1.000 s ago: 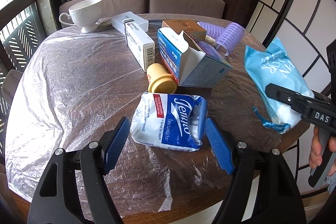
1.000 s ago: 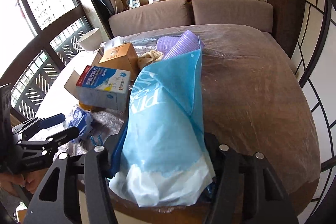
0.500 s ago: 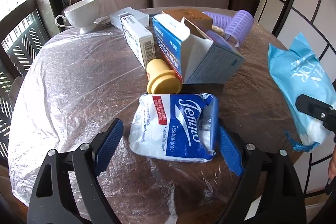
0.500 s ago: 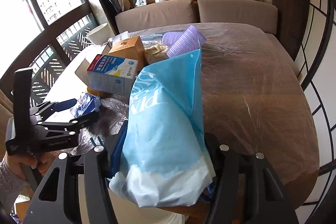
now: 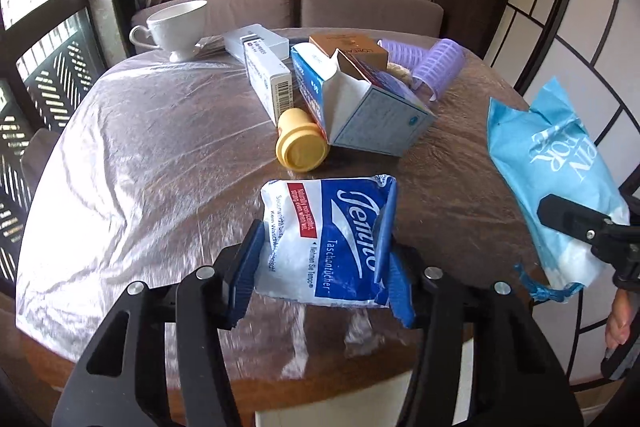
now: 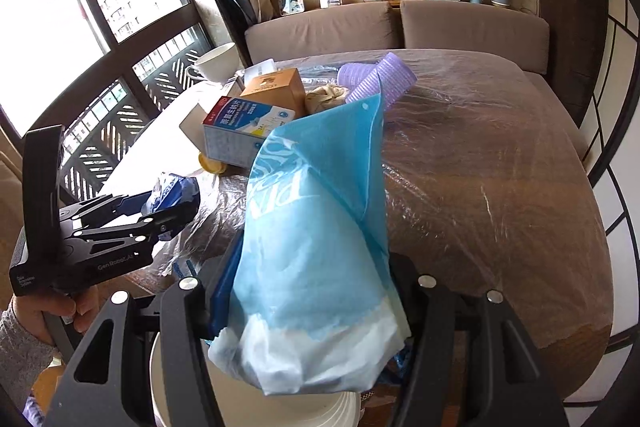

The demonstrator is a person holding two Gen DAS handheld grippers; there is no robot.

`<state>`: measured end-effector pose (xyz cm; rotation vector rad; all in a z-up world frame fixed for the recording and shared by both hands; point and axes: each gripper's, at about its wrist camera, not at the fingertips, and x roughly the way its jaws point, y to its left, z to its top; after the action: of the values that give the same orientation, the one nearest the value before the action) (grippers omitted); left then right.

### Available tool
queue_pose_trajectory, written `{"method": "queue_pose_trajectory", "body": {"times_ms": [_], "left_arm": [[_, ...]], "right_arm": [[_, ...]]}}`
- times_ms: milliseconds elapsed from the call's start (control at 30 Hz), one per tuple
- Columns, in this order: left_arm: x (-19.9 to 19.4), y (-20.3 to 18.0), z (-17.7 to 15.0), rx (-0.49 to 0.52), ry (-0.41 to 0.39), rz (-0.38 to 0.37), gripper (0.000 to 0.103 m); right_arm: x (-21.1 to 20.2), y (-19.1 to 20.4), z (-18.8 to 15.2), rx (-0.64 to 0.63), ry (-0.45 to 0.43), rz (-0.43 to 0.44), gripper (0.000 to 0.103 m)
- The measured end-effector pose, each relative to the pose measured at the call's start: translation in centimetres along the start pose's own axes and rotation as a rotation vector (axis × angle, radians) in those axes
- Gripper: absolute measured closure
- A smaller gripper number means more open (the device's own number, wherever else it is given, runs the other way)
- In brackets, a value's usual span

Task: Collect trash
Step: 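Close the left tool on the blue-and-white Tempo tissue pack, then carry the Tempo pack and blue bag over the white bin with both tools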

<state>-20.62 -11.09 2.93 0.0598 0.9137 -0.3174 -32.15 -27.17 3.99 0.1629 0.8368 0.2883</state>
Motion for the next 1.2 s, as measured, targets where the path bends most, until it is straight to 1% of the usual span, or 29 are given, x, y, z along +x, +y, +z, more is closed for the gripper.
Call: {"method": "queue_pose_trajectory", "body": {"times_ms": [167,333,533,733,833,1033,1200], "left_arm": [[-1.9,-0.4,-1.4,-0.042,-0.002,0.003,0.047],[-3.3,-1.0,-2.7,-0.048,0.005,0.023,0.047],[-3.9,-1.4,-4.8,-0.061,0.03,0.019,0.047],[-4.6,-1.5,-6.8,-0.028,0.053,0.009,0.047],[-4.8,-1.2,-7.9,-0.026,0.067,-0.014,0.047],[-4.8,-0.6,-9.9,-0.016,0.112,-0.044,0.047],[-4.5,-0.5,-11.2,0.025,0.143,-0.058,0.047]], "right_arm": [[-0.7,0.4,-0.9,-0.01,0.007,0.04,0.045],[-1.5,1.0,-2.5,-0.028,0.029,0.072,0.045],[-2.6,1.9,-4.4,-0.064,0.057,0.073,0.045],[-3.0,3.1,-6.3,-0.075,0.097,0.083,0.045],[-3.1,3.9,-7.5,-0.083,0.119,0.078,0.045],[-3.3,5.1,-9.8,-0.065,0.168,0.06,0.045],[-3.1,5.6,-11.9,-0.043,0.202,0.051,0.045]]}}
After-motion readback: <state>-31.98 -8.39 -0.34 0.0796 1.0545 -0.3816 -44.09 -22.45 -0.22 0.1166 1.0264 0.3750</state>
